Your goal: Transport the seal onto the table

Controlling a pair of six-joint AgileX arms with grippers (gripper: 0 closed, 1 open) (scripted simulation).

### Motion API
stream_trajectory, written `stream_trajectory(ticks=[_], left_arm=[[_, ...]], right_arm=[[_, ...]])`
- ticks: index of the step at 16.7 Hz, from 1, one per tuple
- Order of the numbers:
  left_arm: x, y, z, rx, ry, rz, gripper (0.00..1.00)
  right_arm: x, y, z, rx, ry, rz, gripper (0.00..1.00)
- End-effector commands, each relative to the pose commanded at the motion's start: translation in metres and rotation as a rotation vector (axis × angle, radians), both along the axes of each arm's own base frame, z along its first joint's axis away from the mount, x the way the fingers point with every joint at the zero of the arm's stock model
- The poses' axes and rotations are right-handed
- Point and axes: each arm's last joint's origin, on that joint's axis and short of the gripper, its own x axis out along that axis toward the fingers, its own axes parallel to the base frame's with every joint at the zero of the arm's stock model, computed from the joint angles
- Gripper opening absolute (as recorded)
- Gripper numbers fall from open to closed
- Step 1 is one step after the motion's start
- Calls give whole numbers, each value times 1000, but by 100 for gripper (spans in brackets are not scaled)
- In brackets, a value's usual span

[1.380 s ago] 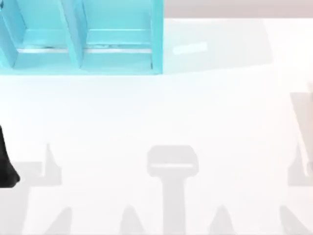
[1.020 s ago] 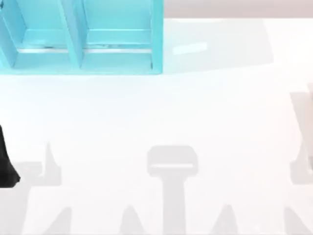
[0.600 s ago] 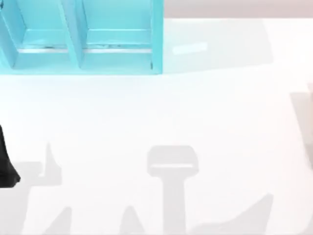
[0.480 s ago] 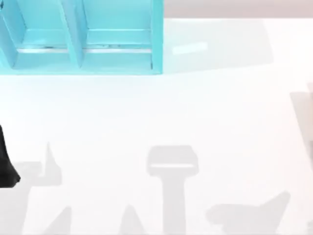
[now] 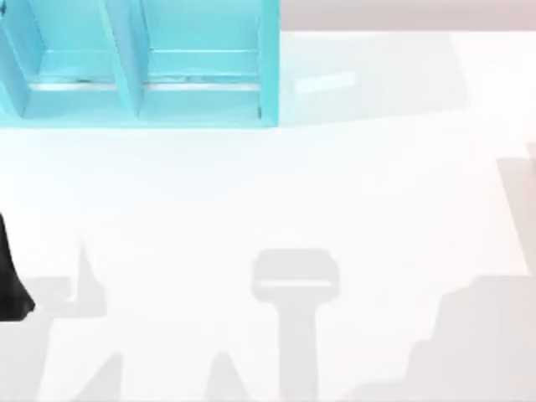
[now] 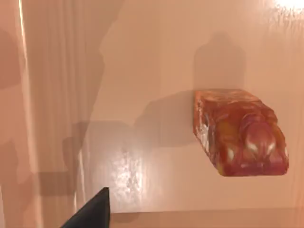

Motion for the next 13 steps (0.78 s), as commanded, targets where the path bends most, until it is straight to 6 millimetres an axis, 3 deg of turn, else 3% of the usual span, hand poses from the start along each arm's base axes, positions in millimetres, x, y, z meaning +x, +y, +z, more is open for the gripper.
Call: stream_trajectory(ticks=[5, 13], left_arm=[[0, 0, 0, 0, 0, 0, 100], [0, 0, 0, 0, 0, 0, 100]], right_arm=[[19, -26, -8, 64, 129, 0, 100], [19, -26, -16, 66, 132, 1, 100]])
